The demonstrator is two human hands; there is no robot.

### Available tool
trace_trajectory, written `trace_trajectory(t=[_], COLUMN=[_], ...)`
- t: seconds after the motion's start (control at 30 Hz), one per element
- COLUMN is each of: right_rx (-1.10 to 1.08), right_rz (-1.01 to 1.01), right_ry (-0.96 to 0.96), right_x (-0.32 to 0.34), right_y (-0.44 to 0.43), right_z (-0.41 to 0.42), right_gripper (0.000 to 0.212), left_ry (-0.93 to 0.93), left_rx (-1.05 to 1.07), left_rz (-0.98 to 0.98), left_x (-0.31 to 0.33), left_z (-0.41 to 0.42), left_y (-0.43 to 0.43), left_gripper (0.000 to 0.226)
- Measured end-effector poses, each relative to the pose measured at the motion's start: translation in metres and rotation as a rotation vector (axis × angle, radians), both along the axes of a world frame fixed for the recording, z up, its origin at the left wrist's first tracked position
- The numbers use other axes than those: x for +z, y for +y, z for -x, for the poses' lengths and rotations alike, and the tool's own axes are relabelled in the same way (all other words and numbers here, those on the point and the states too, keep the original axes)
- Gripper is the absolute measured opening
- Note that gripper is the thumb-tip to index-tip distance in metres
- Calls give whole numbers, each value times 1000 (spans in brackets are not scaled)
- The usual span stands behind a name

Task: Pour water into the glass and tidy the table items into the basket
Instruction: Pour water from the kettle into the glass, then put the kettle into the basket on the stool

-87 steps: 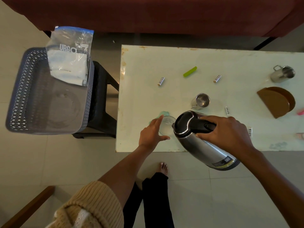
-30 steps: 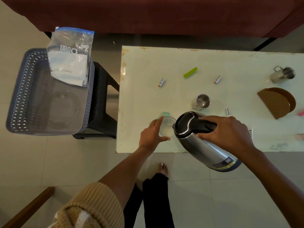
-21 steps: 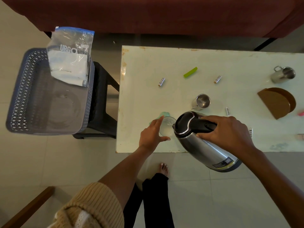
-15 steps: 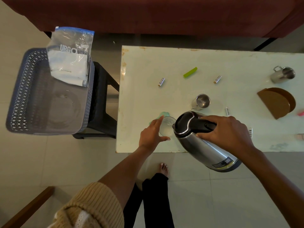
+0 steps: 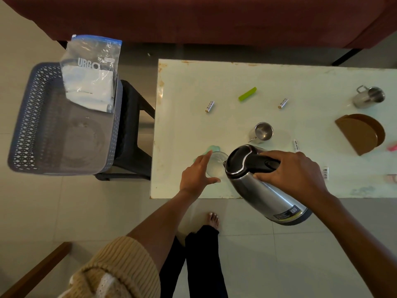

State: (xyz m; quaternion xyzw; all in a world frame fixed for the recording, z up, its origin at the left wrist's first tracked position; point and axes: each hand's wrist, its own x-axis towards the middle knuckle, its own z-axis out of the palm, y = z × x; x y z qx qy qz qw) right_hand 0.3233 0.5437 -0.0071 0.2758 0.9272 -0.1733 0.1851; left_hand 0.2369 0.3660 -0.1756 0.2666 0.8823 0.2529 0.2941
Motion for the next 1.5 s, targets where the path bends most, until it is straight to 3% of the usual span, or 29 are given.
trace_trajectory(t=[0.57, 0.8, 0.87, 0.93, 1.03, 1.13, 1.3, 1.5], right_rx=[-114, -149, -167, -154, -117, -120, -143, -89], right_rz=[83, 137, 125, 123, 120, 146, 184, 351], right_ry=[79, 288, 342, 403, 476, 501, 467, 470], right_x=[-9, -4, 7, 20, 42, 63, 88, 112], right_y=[11, 8, 9, 7, -3, -16, -37, -89], right_z=[-15, -51, -57, -62, -62, -54, -29, 29], right_gripper=[50, 52, 54, 56, 55, 56, 55, 58], left_ry=[13, -14, -10, -10, -182, -298, -380, -353], left_rx=[18, -41, 35, 163, 295, 257, 288, 281], left_rz=[122, 213, 167, 59, -155, -257, -253, -259], left_x=[16, 31, 43, 63, 111, 157, 193, 235], left_z=[-2, -2, 2, 8, 20, 26, 48, 107], left_y=[8, 11, 9, 8, 10, 6, -25, -92], left_gripper=[92, 97, 88, 60, 25, 28, 14, 2])
